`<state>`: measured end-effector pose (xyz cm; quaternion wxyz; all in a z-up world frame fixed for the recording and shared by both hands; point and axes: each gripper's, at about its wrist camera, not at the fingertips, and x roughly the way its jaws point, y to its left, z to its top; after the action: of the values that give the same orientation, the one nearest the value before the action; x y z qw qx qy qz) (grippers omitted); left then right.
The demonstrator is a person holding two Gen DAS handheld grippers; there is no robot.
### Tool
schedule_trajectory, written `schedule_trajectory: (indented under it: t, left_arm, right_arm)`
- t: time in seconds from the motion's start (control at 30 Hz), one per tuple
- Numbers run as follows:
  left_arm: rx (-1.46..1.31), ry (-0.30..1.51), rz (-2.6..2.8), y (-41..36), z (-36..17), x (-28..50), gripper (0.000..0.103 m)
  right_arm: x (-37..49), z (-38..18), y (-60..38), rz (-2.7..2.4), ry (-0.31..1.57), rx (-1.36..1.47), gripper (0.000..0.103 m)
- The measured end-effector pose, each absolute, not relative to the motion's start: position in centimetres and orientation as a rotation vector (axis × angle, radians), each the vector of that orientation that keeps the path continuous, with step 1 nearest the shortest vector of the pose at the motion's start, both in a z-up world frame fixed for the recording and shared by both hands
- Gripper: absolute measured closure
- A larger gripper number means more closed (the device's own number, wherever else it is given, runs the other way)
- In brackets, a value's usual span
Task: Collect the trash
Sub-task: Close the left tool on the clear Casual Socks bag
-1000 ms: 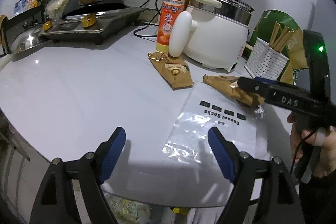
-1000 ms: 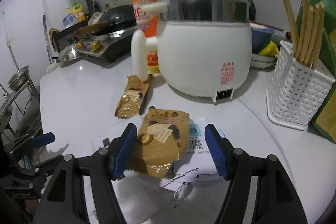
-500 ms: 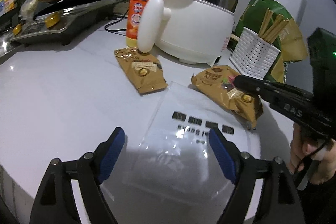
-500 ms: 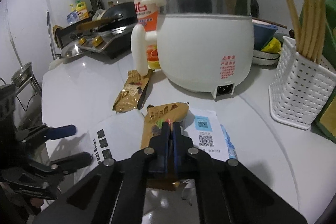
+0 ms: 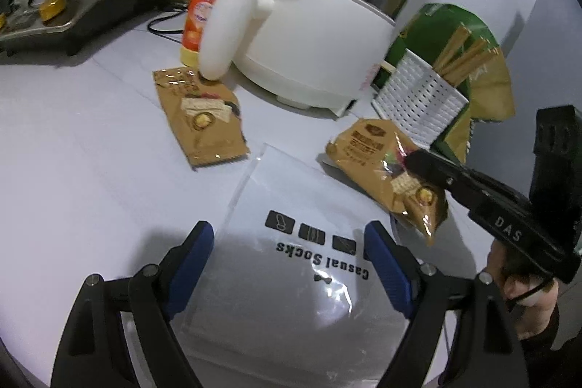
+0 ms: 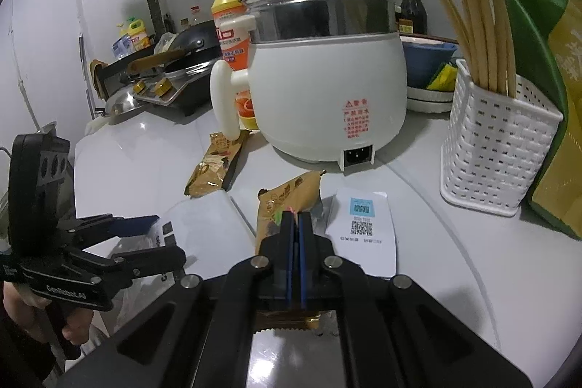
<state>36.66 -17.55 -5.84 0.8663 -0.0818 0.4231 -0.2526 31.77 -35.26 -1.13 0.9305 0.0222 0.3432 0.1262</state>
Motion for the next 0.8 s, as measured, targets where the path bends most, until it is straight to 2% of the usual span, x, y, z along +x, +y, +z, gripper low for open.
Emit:
schedule_trajectory:
  t: [0.1,0.2,0.37,0.43,0.47,0.63,0.8]
  left_arm:
    - [-0.139,0.874,-0.536,-18.2,-5.7,36.2,0.020]
    - [-0.131,0.863,-0.557,-18.6,-5.5,36.0,0.035]
    - [-0.085,0.838,-0.553,-19.5,-5.0,35.8,0.052]
    - [-0.070,0.832,-0.555,-19.9,-4.7,35.5,0.066]
    - [-0.064,0.833,-0.555,-19.9,-4.6,35.5,0.079]
    - [-0.032,0.804,-0.544,-19.9,-3.7,34.6,0.086]
    - [-0.024,0.758,-0.527,-19.2,-2.2,33.3,0.089]
  right_arm:
    - [31.6,-1.3,-35.4,0.260,0.700,0.050,0.101]
    - [31.6,-1.5,-35.3,0.262,0.702,0.053,0.101]
    - [31.4,-1.9,-35.1,0.263,0.707,0.057,0.101]
    - [31.3,-2.0,-35.1,0.262,0.707,0.062,0.101]
    - [31.2,-1.9,-35.2,0.261,0.705,0.064,0.101]
    - [30.7,-1.5,-35.2,0.257,0.690,0.067,0.101]
    - [29.8,-0.3,-35.4,0.251,0.657,0.065,0.101]
